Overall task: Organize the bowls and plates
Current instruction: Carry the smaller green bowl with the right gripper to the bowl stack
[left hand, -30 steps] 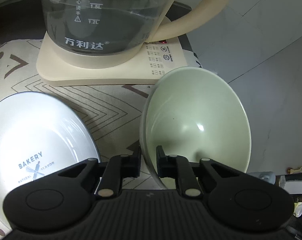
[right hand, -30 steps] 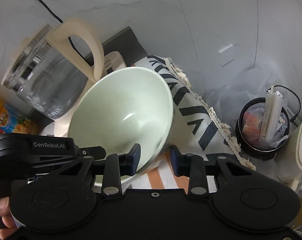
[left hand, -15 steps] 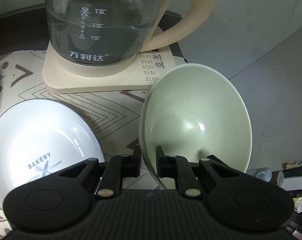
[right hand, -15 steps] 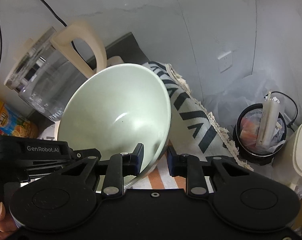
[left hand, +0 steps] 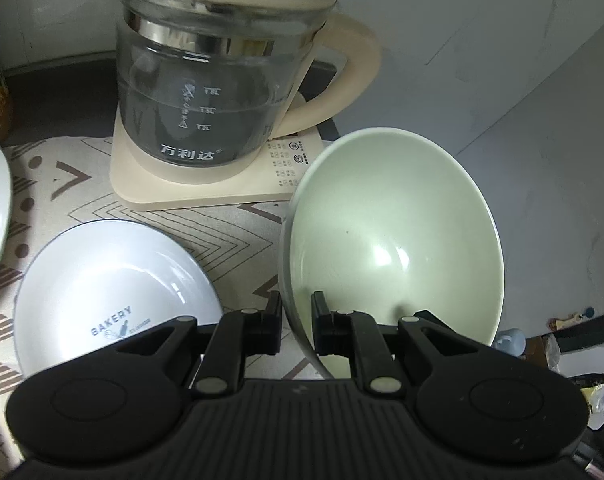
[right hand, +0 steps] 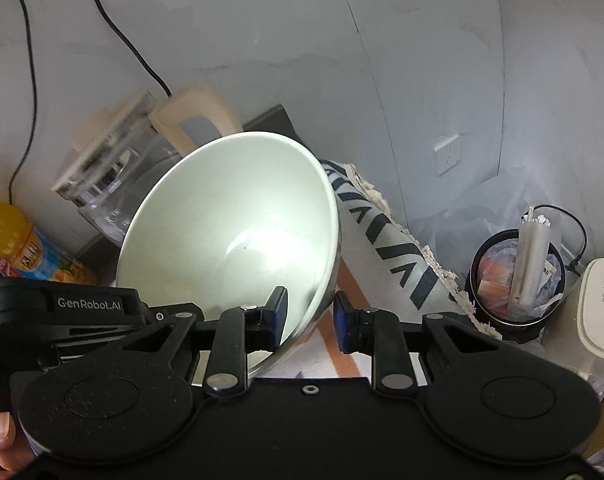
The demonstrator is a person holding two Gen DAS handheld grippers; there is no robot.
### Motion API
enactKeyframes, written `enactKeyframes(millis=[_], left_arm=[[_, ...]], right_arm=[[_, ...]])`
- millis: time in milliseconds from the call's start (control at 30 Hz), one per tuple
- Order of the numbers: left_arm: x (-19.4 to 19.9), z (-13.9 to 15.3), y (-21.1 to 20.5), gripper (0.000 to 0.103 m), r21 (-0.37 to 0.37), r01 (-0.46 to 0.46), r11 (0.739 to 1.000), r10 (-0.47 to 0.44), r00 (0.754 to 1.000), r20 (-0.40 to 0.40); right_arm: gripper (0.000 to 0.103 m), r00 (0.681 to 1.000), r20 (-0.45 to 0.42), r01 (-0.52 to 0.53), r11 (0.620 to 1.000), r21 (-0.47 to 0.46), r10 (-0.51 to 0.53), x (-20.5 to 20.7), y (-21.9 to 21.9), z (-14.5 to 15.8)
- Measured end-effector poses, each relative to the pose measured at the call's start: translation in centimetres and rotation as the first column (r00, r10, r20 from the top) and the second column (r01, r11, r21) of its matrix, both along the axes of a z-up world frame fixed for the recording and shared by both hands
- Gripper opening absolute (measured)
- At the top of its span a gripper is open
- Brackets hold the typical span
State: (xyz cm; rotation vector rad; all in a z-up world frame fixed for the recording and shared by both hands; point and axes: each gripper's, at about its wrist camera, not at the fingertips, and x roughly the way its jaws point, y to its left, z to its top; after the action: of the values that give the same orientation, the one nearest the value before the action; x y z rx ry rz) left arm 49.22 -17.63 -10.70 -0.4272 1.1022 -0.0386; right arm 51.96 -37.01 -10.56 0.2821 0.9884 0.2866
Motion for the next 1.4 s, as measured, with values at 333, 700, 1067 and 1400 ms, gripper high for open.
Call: enactKeyframes(millis=[333,700,1067,1400], left_arm=[[-4.0,1.5,1.7,0.013,-0.008,0.033,0.999,-0.033,0.999,0.005],[-8.1,2.4,3.1,0.013,-0.008,0.063,0.998,-0.063,0.998,0.007],[-11.7,2.8,4.2,0.013,-0.014,0.083,0.996,-0.083,0.997,0.011],[-14.5,2.5,5.6,0.013,-0.038,0.086,0.996,-0.086,0.996,-0.006]], right_arm=[[0.025,0.998,0.039,0.043,0.999,0.009,-0.043,-4.1,0.6,2.4],[0.025,0.996,0.062,0.064,0.998,0.014,-0.064,-8.5,1.7,4.1],[0.025,0.995,0.067,0.068,0.998,0.0,-0.068,-12.4,2.5,4.7],[0.025,0.996,0.056,0.07,0.998,-0.011,-0.069,-15.5,3.2,4.3]])
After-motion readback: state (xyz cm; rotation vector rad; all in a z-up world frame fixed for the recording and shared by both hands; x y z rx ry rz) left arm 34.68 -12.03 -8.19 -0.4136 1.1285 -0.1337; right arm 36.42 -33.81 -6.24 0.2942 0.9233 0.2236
